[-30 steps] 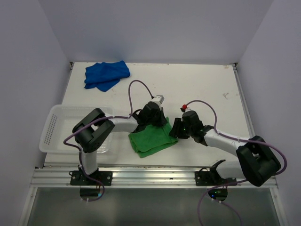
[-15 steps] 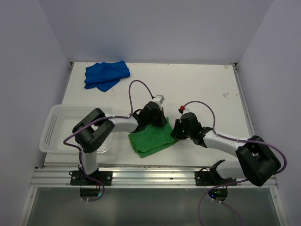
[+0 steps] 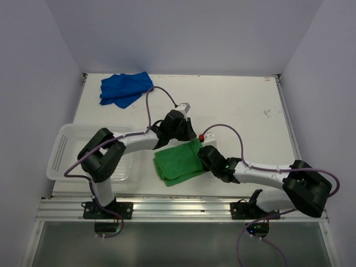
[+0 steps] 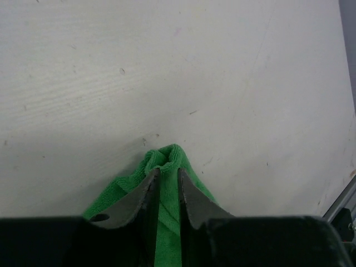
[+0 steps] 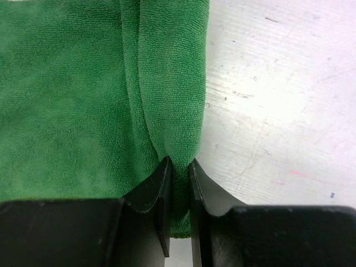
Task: Roll the towels
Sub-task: Roll the towel
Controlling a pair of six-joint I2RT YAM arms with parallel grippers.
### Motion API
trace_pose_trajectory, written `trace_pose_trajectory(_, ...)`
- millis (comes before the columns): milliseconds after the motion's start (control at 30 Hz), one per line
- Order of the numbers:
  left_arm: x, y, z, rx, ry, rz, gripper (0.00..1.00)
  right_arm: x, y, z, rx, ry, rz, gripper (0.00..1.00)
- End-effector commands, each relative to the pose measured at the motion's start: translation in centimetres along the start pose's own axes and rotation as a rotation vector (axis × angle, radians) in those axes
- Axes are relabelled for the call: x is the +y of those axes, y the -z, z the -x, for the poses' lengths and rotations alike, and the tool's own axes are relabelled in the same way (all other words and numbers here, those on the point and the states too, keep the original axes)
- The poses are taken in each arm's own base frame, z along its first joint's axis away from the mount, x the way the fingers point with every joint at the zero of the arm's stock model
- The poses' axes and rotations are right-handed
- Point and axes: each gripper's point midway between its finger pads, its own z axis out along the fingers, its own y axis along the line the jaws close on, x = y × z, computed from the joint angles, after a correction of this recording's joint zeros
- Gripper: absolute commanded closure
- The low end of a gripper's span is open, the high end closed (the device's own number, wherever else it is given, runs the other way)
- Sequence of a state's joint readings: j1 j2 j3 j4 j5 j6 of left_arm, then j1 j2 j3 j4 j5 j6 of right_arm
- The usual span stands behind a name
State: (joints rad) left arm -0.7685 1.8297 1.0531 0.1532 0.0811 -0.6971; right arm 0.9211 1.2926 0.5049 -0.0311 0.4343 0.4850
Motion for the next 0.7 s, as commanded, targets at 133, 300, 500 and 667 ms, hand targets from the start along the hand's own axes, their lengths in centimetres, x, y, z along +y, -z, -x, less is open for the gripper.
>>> trace_pose_trajectory(133, -2.1, 3.1, 5.5, -0.105, 0.019, -0.064, 0.75, -1.1, 1.0, 2.8, -0.115, 0.137, -0.23, 1.0)
trace_pose_trajectory(300, -2.1, 2.9, 5.2, -0.081, 0.032, -0.082, 0.75, -0.6, 1.2, 3.1, -0.134, 0.241, -0.303, 1.0)
trace_pose_trajectory(500, -2.7, 2.9, 5.1, -0.067, 0.036, -0.117, 0.75, 0.3, 1.3, 2.6, -0.137, 0.354, -0.362, 1.0)
trace_pose_trajectory(667, -3.0, 2.9, 4.8, -0.054, 0.033, -0.135, 0.75, 1.1, 1.1, 1.9, -0.12, 0.444, -0.401, 1.0)
